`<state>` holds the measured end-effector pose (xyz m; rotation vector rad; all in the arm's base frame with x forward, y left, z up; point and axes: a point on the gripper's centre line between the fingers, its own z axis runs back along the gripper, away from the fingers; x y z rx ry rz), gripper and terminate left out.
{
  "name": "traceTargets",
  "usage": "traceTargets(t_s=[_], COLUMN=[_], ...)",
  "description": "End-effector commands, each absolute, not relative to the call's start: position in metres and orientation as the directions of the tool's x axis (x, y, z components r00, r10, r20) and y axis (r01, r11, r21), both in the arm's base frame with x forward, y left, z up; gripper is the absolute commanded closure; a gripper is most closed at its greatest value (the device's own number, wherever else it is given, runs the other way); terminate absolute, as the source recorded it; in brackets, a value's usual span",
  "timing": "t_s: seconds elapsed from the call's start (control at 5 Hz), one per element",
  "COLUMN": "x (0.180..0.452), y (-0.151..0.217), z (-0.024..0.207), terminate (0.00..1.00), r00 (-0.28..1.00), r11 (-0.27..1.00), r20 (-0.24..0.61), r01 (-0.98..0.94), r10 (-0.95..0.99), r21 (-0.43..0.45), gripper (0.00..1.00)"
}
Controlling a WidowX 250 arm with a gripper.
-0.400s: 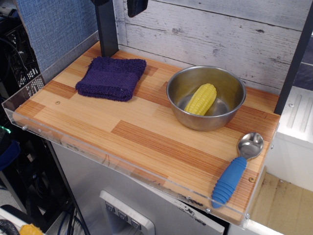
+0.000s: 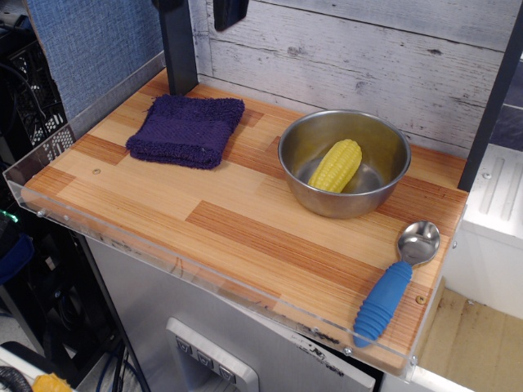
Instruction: Move blue spoon diagonally from top to bottom of the table towards right
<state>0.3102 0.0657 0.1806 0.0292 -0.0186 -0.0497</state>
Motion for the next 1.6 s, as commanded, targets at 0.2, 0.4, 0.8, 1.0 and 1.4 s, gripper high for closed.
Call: traceTargets(t_s=[0.2, 0.4, 0.8, 1.0, 1.4], x=[0.305, 0.302, 0.297, 0.292, 0.280], y=[-0.068, -0.117, -0.150, -0.148, -0.136], z=[0.159, 0.128, 0.070, 0.057, 0.054], terminate=[0.00, 0.00, 0.00, 0.00, 0.00], r00=[0.987, 0.971, 0.968, 0.969, 0.977], r11=[0.987, 0.970, 0.959, 0.956, 0.966], r20=[0.082, 0.078, 0.031, -0.006, -0.028], r01=[0.134, 0.218, 0.243, 0.247, 0.215], r10=[-0.141, -0.227, -0.250, -0.249, -0.213], r21=[0.089, 0.110, 0.143, 0.157, 0.147], gripper=[0.00, 0.00, 0.00, 0.00, 0.00])
